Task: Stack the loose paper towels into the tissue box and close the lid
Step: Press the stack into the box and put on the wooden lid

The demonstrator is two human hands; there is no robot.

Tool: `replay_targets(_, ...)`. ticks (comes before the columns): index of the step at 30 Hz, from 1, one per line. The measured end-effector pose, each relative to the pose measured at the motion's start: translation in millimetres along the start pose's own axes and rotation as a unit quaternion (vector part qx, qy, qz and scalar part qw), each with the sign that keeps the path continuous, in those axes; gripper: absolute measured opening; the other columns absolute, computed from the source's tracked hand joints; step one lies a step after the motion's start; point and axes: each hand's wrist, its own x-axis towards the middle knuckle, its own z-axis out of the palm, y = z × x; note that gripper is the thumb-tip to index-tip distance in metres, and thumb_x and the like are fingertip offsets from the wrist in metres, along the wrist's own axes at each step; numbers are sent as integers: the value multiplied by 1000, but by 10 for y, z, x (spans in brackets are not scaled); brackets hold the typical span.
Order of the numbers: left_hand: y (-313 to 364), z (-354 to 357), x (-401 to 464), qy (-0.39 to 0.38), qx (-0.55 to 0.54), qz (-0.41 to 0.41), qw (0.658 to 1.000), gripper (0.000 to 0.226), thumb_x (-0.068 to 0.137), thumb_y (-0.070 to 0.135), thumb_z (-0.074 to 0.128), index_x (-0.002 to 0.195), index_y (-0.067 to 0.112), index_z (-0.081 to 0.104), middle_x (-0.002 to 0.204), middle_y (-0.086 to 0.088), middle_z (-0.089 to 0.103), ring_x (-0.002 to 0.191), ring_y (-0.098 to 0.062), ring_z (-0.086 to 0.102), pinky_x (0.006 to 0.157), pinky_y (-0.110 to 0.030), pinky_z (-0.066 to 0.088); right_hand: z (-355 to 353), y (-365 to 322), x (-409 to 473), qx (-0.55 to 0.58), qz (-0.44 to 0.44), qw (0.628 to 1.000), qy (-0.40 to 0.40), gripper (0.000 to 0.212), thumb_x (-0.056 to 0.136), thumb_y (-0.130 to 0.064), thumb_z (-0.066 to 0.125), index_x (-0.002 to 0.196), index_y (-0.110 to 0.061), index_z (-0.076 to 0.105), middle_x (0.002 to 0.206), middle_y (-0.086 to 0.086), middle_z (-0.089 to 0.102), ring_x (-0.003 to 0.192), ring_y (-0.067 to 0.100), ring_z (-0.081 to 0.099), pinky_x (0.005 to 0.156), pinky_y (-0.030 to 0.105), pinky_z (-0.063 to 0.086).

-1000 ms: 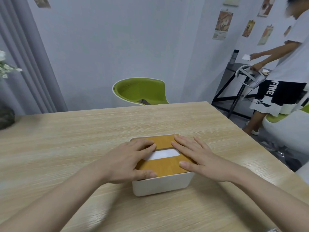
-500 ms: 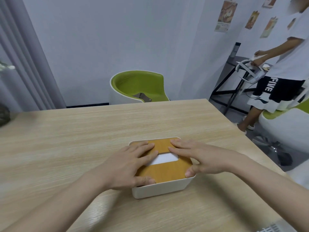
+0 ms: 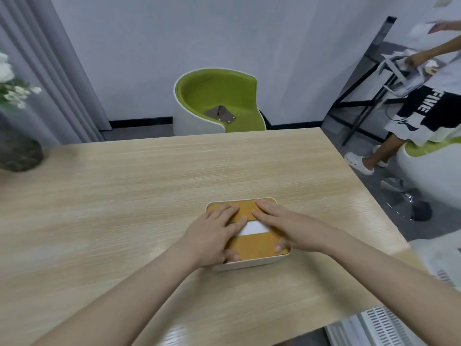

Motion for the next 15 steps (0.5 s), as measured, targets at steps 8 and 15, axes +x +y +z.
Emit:
replay_targets(8, 71, -3, 52, 1, 1, -15, 1000, 90, 84, 54, 63, 154, 26, 16, 163, -8, 9, 149, -24, 6, 116, -38, 17, 66, -19, 46, -6, 0, 999, 36, 87, 83, -22, 69, 152, -24, 15, 161, -3, -4, 144, 4, -8, 111, 11, 2)
replay_targets(15, 90, 14, 76, -11, 11, -19, 1000, 91, 84, 50, 63, 154, 23, 12, 162, -10, 8, 149, -26, 4, 117, -40, 16, 123, -17, 56, 3, 17, 999, 44, 86, 85, -18, 68, 151, -33, 16, 158, -12, -8, 137, -3, -14, 115, 29, 26)
